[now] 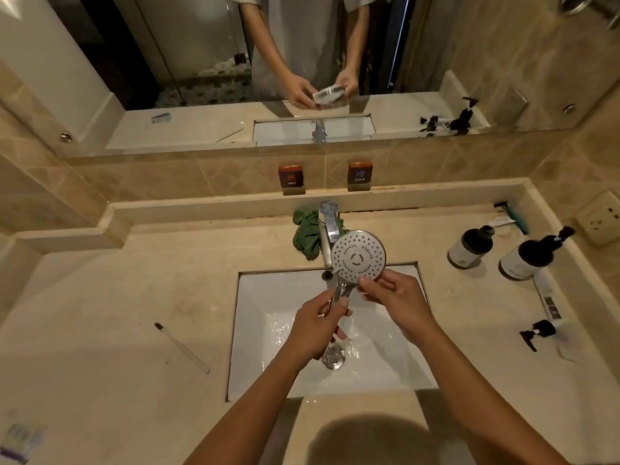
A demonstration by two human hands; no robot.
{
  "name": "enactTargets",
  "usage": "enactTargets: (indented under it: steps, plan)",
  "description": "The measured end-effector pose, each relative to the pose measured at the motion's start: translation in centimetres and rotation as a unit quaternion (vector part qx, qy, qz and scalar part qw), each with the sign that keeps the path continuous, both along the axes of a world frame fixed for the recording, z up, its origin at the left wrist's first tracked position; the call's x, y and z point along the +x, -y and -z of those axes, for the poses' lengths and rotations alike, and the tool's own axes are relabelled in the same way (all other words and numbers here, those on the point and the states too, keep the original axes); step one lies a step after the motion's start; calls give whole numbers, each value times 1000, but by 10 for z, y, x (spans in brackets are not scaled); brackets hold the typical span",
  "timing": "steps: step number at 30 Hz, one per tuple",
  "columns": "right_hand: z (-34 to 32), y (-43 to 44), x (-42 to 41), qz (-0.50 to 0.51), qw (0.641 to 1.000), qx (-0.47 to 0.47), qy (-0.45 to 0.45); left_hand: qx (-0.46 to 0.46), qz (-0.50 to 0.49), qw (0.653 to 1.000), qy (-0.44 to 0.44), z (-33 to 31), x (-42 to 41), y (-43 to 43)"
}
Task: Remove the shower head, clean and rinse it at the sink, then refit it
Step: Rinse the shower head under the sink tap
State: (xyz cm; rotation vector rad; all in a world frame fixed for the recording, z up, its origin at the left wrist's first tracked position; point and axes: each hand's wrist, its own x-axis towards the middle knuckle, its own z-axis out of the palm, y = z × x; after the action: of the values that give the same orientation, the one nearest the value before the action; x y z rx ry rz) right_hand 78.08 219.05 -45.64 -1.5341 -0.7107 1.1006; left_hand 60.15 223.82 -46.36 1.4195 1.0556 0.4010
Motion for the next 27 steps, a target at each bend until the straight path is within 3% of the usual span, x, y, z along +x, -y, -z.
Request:
enactTargets:
  steps: [6, 12, 18, 27]
  plan:
    - [-52, -17, 2, -11, 995, 96, 38, 45, 53, 997, 46, -28, -11, -19]
    - [-91, -21, -3, -66, 979, 157, 113, 73, 40, 995, 62, -44, -22, -29]
    - [-106, -23, -19, -84, 971, 186, 127, 97, 23, 992, 76, -58, -30, -35]
    - [-87, -22, -67, -101, 973, 49, 203, 115, 32, 990, 74, -66, -52, -49]
